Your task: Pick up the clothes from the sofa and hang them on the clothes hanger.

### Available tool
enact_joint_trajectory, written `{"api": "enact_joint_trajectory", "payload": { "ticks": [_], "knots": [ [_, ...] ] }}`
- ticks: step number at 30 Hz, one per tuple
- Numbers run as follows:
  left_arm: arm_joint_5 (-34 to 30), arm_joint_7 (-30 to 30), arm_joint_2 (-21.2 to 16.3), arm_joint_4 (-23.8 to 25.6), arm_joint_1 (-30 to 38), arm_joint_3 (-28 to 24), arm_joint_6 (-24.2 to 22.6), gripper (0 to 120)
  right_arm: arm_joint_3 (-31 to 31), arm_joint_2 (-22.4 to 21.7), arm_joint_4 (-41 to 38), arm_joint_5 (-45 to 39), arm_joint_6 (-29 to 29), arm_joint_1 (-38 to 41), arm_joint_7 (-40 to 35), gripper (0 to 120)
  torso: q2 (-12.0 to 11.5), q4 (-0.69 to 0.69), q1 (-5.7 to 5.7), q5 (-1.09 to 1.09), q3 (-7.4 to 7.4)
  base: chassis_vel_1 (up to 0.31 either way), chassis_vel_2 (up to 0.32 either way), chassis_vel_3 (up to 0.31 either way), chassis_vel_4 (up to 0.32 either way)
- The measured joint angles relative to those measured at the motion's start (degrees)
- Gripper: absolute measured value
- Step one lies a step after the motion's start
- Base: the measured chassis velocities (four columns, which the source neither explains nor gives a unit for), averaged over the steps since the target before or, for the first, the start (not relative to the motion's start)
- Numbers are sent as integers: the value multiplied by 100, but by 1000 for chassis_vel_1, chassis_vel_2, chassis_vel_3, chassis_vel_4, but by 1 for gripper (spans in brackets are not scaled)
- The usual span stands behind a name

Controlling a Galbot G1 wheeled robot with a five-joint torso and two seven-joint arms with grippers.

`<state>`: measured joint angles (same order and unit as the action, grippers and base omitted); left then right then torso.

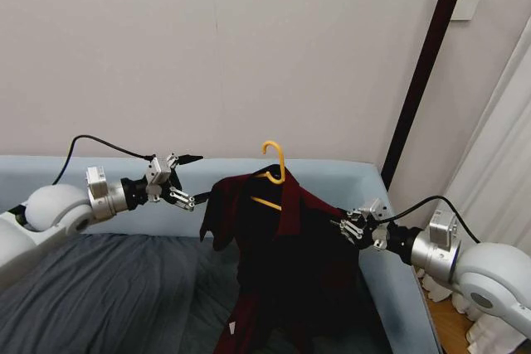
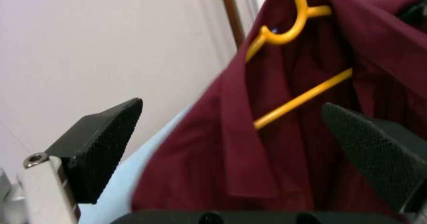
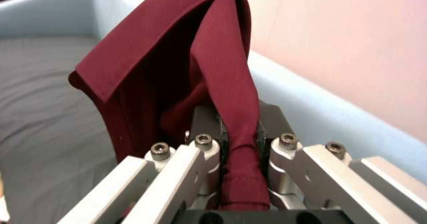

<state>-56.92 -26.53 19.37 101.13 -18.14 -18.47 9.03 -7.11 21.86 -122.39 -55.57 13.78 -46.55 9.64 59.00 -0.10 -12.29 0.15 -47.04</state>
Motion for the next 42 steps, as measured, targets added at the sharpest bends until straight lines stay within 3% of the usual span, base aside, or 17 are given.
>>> {"api": "enact_joint_trajectory", "payload": {
  "ticks": [2, 3, 9, 14, 26, 34, 42],
  "knots": [
    [-176, 676, 103, 374, -425, 319, -231, 100, -233, -3, -44, -158, 29, -20, -61, 8, 0, 0, 0, -1, 0, 0, 0, 0, 0],
    [-176, 676, 103, 374, -425, 319, -231, 100, -233, -3, -44, -158, 29, -20, -61, 8, 0, 0, 0, -1, 0, 0, 0, 0, 0],
    [-191, 1946, 365, 817, -1018, 855, -545, 98, -356, 18, -203, -312, 76, -11, -158, 8, 0, 3, 0, 0, 0, 0, 0, 0, 0],
    [-266, 2338, 585, 854, -1116, 911, -650, 93, -380, 104, -325, -363, 104, -16, -225, 8, 0, 2, 0, 0, -1, 0, 0, 0, 0],
    [-387, 2574, 910, 979, -799, 418, -820, 87, -434, 117, -458, -447, 153, -33, -304, 8, 0, 1, 0, 1, -1, 0, 0, 0, 0],
    [-378, 2573, 912, 969, -783, 404, -822, 76, -434, 113, -459, -449, 154, -32, -307, 8, 0, 2, 0, 0, -1, 0, 0, 0, 0],
    [-371, 2563, 909, 960, -780, 401, -821, 76, -434, 110, -459, -449, 155, -30, -307, 8, 0, 2, 0, 0, -1, 0, 0, 0, 0]
  ]
}}
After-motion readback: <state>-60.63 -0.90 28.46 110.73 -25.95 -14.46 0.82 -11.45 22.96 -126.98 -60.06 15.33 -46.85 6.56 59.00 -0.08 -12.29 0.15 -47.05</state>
